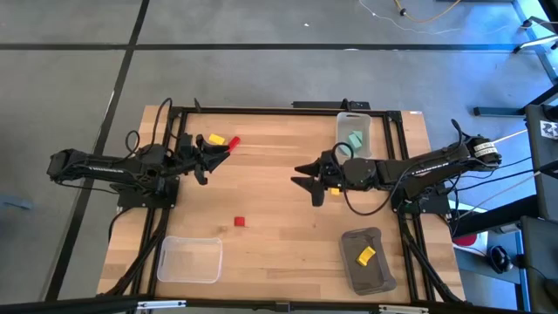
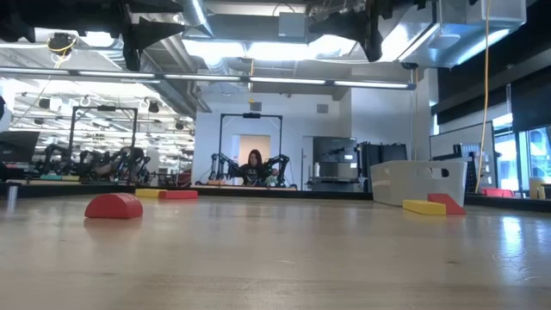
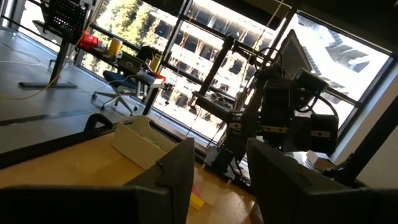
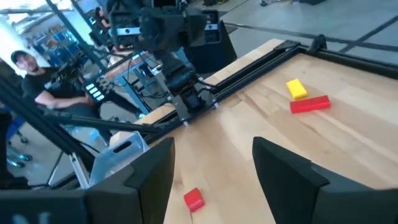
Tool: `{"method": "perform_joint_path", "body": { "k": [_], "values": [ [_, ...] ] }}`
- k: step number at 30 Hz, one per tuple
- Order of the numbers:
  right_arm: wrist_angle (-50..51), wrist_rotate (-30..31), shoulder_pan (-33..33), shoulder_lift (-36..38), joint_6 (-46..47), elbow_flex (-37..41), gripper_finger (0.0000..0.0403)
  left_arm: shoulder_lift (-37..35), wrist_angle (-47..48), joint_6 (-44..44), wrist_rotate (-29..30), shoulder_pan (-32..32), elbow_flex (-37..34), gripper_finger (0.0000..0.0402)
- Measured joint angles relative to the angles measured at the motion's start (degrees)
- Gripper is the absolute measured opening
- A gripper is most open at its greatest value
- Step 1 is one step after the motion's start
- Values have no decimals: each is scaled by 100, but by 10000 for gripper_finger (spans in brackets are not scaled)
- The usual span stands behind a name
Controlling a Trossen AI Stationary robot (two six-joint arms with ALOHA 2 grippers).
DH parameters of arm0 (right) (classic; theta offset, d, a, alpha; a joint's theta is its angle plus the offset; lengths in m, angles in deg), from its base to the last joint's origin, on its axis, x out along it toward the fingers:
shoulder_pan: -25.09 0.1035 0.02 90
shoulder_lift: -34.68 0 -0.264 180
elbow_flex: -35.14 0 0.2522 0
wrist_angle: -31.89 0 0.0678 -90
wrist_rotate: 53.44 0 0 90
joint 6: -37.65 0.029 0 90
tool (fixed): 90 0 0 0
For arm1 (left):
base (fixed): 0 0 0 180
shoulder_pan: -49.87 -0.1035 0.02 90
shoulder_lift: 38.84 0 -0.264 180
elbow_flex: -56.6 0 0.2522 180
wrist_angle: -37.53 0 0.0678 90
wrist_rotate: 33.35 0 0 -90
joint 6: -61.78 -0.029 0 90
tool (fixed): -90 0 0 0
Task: Sort & place blocks by color
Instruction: Put the top left red block into the white bin
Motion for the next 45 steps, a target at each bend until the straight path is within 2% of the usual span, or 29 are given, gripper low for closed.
{"method": "perform_joint_path", "body": {
  "k": [14,20,23,28,32,36,41,45],
  "values": [
    [-4,-15,0,-2,-146,0,217,1,-85,2,-149,-2,38,139],
    [-3,-15,0,-4,-168,0,217,278,73,-615,-133,-9,360,139],
    [-4,-17,0,-4,-170,0,217,426,871,-888,-146,-9,773,139],
    [-2,-19,0,-4,-263,0,217,652,3173,-1058,-151,-9,1806,147],
    [-4,-26,0,-4,-299,0,217,850,4880,-1015,-143,-9,2621,168],
    [-3,-28,0,-4,-301,0,217,1094,6190,-653,64,-9,3148,200],
    [-4,-26,0,-4,-300,0,217,1375,6922,-74,409,-120,3250,231],
    [-66,-26,0,-4,-284,0,217,1799,6881,22,173,-635,3251,236]
  ]
}}
